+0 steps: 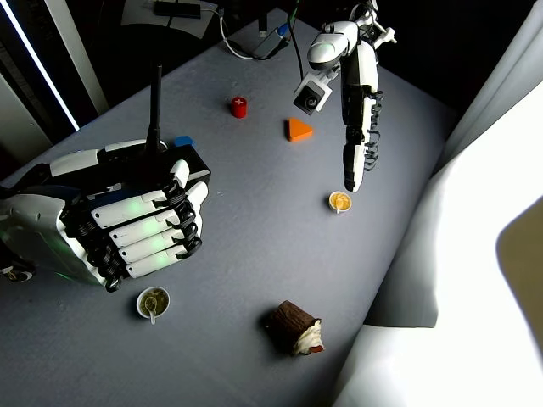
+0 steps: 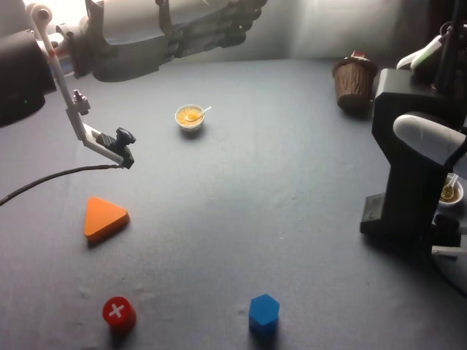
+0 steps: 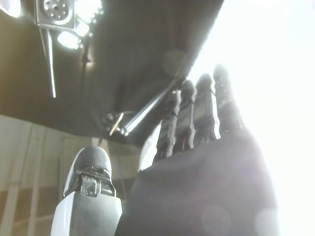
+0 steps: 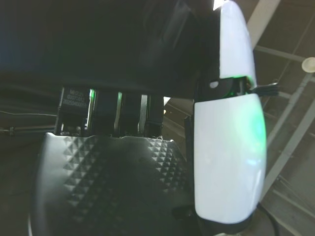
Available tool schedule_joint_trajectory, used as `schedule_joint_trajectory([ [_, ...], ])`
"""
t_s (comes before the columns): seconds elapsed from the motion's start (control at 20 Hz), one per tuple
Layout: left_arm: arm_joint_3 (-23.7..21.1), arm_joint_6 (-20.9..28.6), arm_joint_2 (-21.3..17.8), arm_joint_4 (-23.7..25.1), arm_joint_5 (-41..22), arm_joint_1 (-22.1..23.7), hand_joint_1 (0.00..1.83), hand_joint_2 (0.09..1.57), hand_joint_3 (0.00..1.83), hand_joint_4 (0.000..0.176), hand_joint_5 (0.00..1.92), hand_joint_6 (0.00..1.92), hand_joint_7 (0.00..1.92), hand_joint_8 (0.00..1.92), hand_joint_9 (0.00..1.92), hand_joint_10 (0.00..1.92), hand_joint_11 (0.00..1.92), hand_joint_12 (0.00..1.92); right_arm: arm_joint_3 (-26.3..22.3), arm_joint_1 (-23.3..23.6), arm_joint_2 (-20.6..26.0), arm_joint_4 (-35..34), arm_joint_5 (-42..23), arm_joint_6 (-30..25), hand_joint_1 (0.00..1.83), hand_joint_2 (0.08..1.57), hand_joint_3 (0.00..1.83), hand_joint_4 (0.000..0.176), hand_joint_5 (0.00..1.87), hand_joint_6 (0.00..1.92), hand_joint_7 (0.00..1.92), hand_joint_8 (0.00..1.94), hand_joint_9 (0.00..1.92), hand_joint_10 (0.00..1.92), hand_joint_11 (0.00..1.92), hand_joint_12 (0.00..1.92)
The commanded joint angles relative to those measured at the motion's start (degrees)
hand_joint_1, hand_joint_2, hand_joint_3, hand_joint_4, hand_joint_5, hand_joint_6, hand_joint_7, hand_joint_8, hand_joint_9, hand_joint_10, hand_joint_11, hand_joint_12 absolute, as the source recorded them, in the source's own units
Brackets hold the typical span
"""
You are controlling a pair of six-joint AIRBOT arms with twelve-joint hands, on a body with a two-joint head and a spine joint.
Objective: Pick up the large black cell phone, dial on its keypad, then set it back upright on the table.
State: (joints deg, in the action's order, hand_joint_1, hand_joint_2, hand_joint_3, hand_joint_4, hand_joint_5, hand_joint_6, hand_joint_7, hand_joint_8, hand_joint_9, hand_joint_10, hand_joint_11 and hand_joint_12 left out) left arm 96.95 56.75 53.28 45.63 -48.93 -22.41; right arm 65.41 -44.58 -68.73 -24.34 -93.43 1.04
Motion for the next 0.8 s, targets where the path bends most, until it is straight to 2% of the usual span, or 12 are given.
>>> schedule_joint_trajectory([
  [0.0, -0.4, 0.2, -0.5, -4.2, -5.1, 1.7, 0.00, 1.19, 0.00, 0.000, 0.09, 0.00, 0.08, 0.00, 0.06, 0.00, 0.00, 0.16, -0.3, 0.0, 1.0, 1.8, -7.7, -1.0, 1.34, 1.21, 0.00, 0.000, 0.68, 1.36, 0.80, 1.17, 0.79, 1.46, 0.66, 1.17],
  [0.05, -0.4, 0.2, -0.6, -4.2, -5.1, 1.7, 0.00, 1.19, 0.00, 0.000, 0.09, 0.00, 0.09, 0.00, 0.06, 0.00, 0.00, 0.17, -0.7, 0.0, 1.2, 1.9, -7.7, -1.0, 1.34, 1.22, 0.00, 0.000, 0.68, 1.36, 0.79, 1.18, 0.77, 1.48, 0.63, 1.17],
  [0.1, -0.4, 0.2, -0.6, -4.4, -5.1, 1.7, 0.00, 1.19, 0.00, 0.000, 0.10, 0.00, 0.09, 0.00, 0.07, 0.00, 0.00, 0.19, -1.0, 0.0, 1.4, 2.0, -7.7, -1.0, 1.20, 1.22, 0.00, 0.000, 0.72, 1.38, 0.83, 1.20, 0.76, 0.83, 0.62, 1.14],
  [0.15, -0.4, 0.1, -0.6, -4.5, -5.1, 1.8, 0.00, 1.19, 0.00, 0.000, 0.10, 0.00, 0.10, 0.00, 0.07, 0.00, 0.00, 0.19, -1.2, 0.0, 1.5, 2.0, -7.7, -1.0, 1.13, 1.24, 0.00, 0.000, 0.74, 1.33, 0.83, 0.52, 0.81, 0.51, 0.61, 1.10],
  [0.2, -0.4, 0.1, -0.6, -4.7, -5.1, 1.8, 0.00, 1.19, 0.00, 0.000, 0.08, 0.00, 0.08, 0.00, 0.04, 0.00, 0.00, 0.13, -1.4, 0.0, 1.7, 2.1, -7.7, -0.9, 1.10, 1.25, 0.00, 0.000, 0.73, 1.34, 0.94, 0.06, 0.92, 0.19, 0.63, 1.05],
  [0.25, -0.4, 0.0, -0.7, -4.8, -5.2, 1.8, 0.00, 1.19, 0.00, 0.000, 0.08, 0.00, 0.07, 0.00, 0.04, 0.00, 0.00, 0.10, -1.5, 0.0, 1.7, 2.2, -7.7, -0.8, 1.10, 1.25, 0.00, 0.000, 0.72, 1.35, 0.95, 0.02, 0.95, 0.11, 0.62, 1.05],
  [0.35, -0.5, 0.0, -0.8, -4.8, -5.2, 1.8, 0.00, 1.19, 0.00, 0.000, 0.09, 0.00, 0.09, 0.00, 0.05, 0.00, 0.00, 0.12, -1.6, 0.0, 1.7, 2.3, -7.7, -0.8, 1.09, 1.26, 0.00, 0.000, 0.70, 1.39, 0.93, 0.00, 0.94, 0.08, 0.59, 1.06],
  [0.4, -0.5, 0.0, -0.9, -4.8, -5.2, 1.8, 0.00, 1.20, 0.00, 0.000, 0.12, 0.00, 0.12, 0.00, 0.08, 0.00, 0.00, 0.19, -1.7, 0.0, 1.7, 2.3, -7.7, -0.8, 1.09, 1.27, 0.00, 0.000, 0.70, 1.39, 0.93, 0.00, 0.94, 0.06, 0.59, 1.05],
  [0.6, -0.5, 0.0, -0.9, -4.9, -5.2, 1.9, 0.00, 1.19, 0.00, 0.000, 0.11, 0.00, 0.11, 0.00, 0.07, 0.00, 0.00, 0.21, -1.7, 0.0, 1.7, 2.3, -7.7, -0.8, 1.09, 1.25, 0.00, 0.000, 0.73, 1.35, 0.94, 0.00, 0.97, 0.02, 0.63, 0.99],
  [0.65, -0.5, 0.0, -0.9, -4.9, -5.2, 1.8, 0.00, 1.19, 0.00, 0.000, 0.12, 0.00, 0.12, 0.01, 0.08, 0.00, 0.00, 0.21, -1.7, 0.0, 1.8, 2.3, -7.7, -0.8, 1.13, 1.24, 0.00, 0.000, 0.67, 0.59, 0.89, 0.01, 0.94, 0.01, 0.60, 0.99],
  [0.7, -0.6, 0.0, -0.9, -4.9, -5.2, 1.8, 0.00, 1.19, 0.00, 0.000, 0.12, 0.00, 0.12, 0.01, 0.08, 0.00, 0.00, 0.21, -1.7, 0.0, 1.8, 2.3, -7.7, -0.8, 1.13, 1.24, 0.00, 0.000, 0.67, 0.59, 0.89, 0.01, 0.94, 0.01, 0.60, 0.99],
  [0.75, -0.6, 0.0, -0.9, -4.9, -5.2, 1.8, 0.00, 1.19, 0.00, 0.000, 0.11, 0.00, 0.10, 0.00, 0.07, 0.00, 0.00, 0.19, -1.7, 0.0, 1.7, 2.3, -7.7, -0.8, 1.12, 1.25, 0.00, 0.000, 0.79, 0.08, 0.89, 0.00, 0.93, 0.00, 0.60, 0.96],
])
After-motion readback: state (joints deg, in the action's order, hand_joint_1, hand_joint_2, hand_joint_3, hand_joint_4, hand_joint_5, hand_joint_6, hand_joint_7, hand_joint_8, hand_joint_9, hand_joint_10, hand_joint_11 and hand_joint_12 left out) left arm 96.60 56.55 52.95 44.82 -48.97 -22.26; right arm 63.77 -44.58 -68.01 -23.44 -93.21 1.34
